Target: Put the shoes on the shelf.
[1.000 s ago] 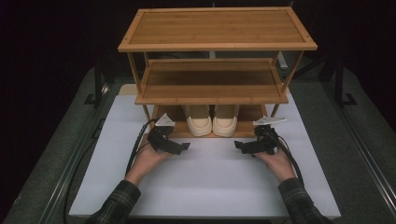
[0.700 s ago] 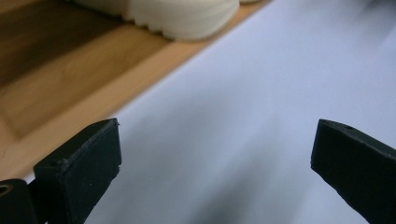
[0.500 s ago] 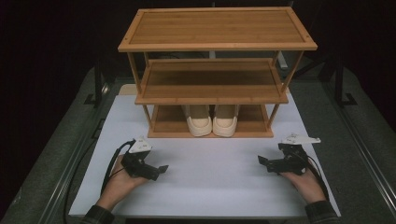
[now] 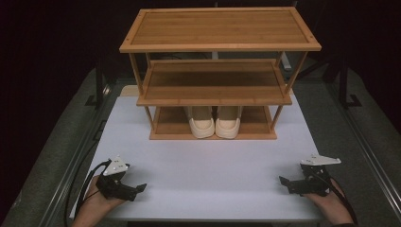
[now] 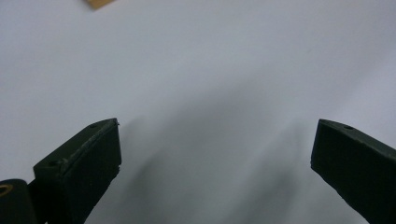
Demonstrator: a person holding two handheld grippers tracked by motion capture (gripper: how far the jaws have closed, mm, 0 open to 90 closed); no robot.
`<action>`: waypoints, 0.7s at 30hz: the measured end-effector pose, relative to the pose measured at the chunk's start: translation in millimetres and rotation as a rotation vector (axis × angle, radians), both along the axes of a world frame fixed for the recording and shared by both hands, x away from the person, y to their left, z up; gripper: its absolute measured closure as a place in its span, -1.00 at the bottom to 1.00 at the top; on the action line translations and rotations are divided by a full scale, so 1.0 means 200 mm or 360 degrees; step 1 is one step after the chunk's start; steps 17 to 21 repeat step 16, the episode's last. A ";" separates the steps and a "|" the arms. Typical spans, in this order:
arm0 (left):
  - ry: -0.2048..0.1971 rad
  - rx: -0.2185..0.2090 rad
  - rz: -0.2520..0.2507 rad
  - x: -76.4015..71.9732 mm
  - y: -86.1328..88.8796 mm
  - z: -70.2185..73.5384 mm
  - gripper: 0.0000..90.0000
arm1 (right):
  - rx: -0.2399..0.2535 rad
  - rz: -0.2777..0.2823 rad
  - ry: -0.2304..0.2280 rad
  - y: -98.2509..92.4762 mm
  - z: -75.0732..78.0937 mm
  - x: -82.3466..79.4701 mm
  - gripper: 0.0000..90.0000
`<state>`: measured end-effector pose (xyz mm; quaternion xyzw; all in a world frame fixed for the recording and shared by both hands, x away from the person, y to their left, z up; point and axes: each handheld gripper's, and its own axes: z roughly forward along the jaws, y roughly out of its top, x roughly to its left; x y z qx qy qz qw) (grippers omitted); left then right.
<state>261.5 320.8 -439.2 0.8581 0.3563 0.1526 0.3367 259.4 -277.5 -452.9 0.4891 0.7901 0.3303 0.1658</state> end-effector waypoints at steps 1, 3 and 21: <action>0.0001 0.0012 0.0008 0.00 0.01 -0.01 -0.97 | -0.0019 0.0000 0.0002 -0.01 -0.01 -0.01 -0.96; 0.0021 0.0004 0.0015 0.00 0.02 -0.03 -0.97 | -0.0009 0.0000 -0.0024 -0.02 -0.02 -0.02 -0.96; 0.0013 -0.0009 0.0005 0.00 0.02 -0.06 -1.00 | -0.0065 0.0008 -0.0046 -0.01 -0.02 -0.03 -0.97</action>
